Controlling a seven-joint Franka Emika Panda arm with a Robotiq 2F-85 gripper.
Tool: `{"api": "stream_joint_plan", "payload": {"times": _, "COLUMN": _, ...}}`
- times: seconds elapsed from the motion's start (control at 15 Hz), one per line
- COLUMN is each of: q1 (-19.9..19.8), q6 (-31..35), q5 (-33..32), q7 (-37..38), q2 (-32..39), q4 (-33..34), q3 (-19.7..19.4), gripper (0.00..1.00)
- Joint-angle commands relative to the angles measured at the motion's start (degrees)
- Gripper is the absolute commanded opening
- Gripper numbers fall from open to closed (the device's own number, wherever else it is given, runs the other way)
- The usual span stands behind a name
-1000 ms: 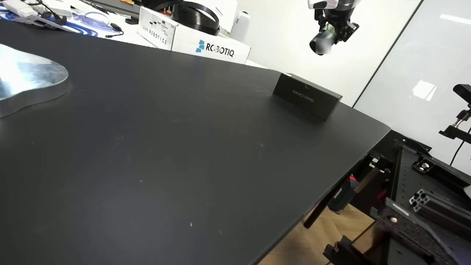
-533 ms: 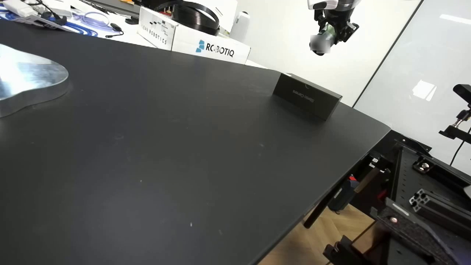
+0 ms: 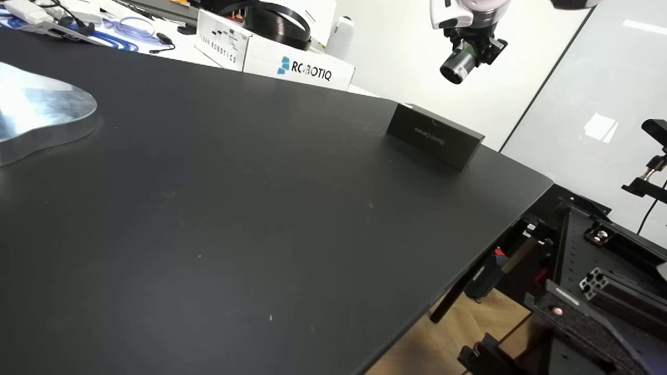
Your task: Put the bottle on the box
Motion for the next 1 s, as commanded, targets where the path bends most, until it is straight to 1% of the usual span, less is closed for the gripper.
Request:
{"api": "stream_joint_plan", "payload": {"times": 0.0, "q1": -0.01, "q6": -1.14, "q5": -1.73, "q7": 2.33, "q2": 2.0, "q4": 1.23, "q3": 0.65, "gripper": 0.44}}
{"api": "stream_joint_plan", "payload": {"times": 0.93, "q1": 1.02, "q6": -3.55, "q5": -5.17, "q7": 3.94, "q2": 8.73, "q4": 3.53, "q3": 2.61, "gripper": 0.44}}
